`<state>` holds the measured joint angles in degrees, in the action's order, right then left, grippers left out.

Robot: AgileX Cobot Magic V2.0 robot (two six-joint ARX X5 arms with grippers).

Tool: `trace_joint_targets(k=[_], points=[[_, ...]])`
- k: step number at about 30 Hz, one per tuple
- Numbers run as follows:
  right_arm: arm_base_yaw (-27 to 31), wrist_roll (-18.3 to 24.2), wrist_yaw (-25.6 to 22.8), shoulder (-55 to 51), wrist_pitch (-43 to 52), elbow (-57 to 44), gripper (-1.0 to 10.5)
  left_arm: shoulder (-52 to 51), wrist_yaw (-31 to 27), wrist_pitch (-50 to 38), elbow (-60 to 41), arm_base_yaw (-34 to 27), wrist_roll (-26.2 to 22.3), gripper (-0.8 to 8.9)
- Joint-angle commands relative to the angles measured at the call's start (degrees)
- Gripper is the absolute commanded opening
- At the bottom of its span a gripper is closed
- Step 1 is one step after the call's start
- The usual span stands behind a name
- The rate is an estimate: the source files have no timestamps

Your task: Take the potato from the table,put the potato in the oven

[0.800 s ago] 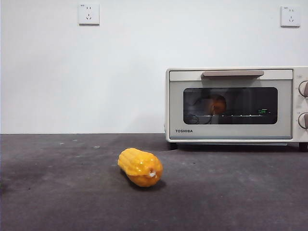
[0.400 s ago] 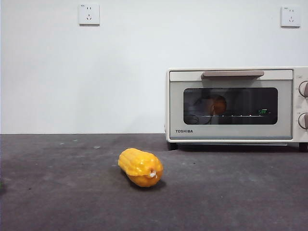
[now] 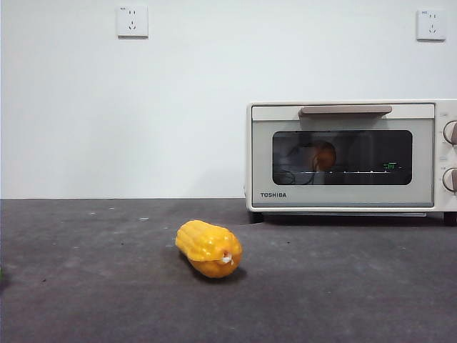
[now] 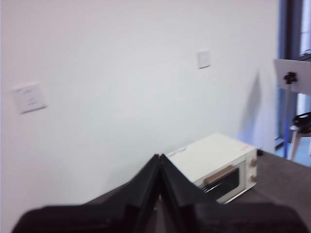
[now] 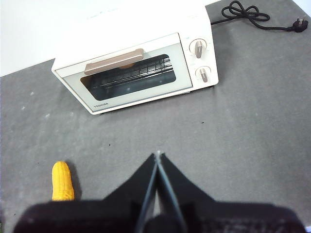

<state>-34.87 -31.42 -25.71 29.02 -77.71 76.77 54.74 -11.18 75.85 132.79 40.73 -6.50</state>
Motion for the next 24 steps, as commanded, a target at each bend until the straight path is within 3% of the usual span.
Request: trace_joint_targets(k=[1, 6, 13, 20, 24], points=[[-0.04, 0.59, -0.28, 0.02, -1.20, -0.17, 0.0, -3.58, -1.92, -0.04, -5.38, 0.20, -0.31, -0.04], [-0.04, 0.59, -0.28, 0.02, -1.20, -0.17, 0.0, -5.09, -1.97, -0.04, -6.60, 0.20, 0.42, -0.04], [-0.04, 0.59, -0.31, 0.02, -1.20, -0.17, 0.0, -4.13, -2.12, -0.04, -8.35, 0.26, -2.91, -0.04], [-0.04, 0.59, -0.31, 0.02, -1.20, -0.17, 0.0, -4.15, -1.40, -0.04, -18.91, 2.16, -2.95, -0.04], [-0.04, 0.59, -0.28, 0.02, -1.20, -0.17, 0.0, -6.51, 1.33, -0.07, -28.00, -2.60, -3.10, -0.04]])
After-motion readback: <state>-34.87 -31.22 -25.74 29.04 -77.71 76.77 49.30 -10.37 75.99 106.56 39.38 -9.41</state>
